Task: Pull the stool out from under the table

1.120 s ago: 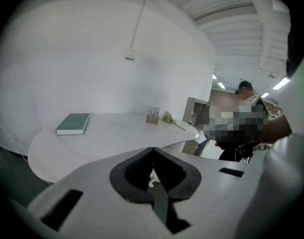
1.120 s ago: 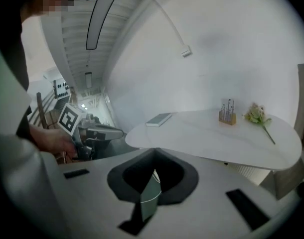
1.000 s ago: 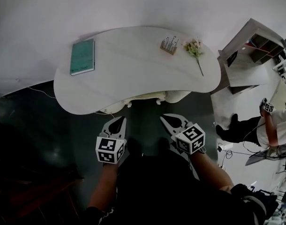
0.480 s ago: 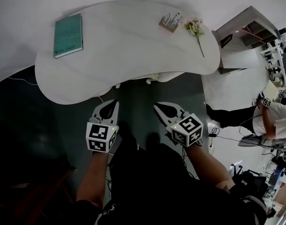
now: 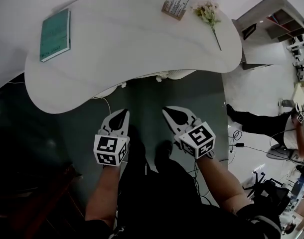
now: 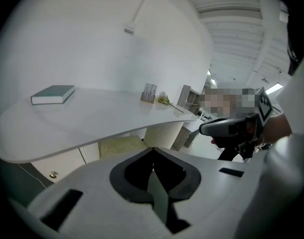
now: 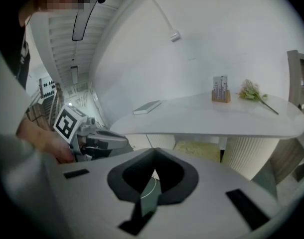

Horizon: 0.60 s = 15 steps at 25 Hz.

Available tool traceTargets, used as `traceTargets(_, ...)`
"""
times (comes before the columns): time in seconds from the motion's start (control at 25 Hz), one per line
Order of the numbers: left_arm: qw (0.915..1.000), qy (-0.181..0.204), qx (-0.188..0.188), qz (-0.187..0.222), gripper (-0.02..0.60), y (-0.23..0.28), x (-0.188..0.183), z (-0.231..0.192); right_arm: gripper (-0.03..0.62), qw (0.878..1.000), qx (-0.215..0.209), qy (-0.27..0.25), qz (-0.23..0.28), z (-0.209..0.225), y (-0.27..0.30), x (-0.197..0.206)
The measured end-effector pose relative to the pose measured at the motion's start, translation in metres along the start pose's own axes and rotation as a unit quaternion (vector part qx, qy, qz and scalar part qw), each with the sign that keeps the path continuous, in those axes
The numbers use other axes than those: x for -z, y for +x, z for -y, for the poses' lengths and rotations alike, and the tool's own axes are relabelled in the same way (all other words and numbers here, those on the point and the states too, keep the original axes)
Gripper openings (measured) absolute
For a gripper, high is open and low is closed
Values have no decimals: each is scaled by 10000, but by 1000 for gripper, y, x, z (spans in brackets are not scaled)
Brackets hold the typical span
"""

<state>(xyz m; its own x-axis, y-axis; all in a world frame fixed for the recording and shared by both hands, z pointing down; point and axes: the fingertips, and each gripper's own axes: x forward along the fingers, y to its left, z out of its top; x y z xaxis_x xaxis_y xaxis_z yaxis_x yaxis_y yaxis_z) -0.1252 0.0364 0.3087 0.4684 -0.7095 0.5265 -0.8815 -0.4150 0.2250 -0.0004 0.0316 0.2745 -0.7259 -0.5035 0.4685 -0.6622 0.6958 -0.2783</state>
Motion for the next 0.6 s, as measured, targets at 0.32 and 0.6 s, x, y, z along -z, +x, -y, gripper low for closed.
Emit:
traceTargets(0.32,9994,-71,-315,148,9,55,37,-1,3,9979,380,523,27,48,15,84)
traceTargets(0.6,9950,-11,-843,529,9,110,79,-37,3,9980,421,436,175,81,59,142)
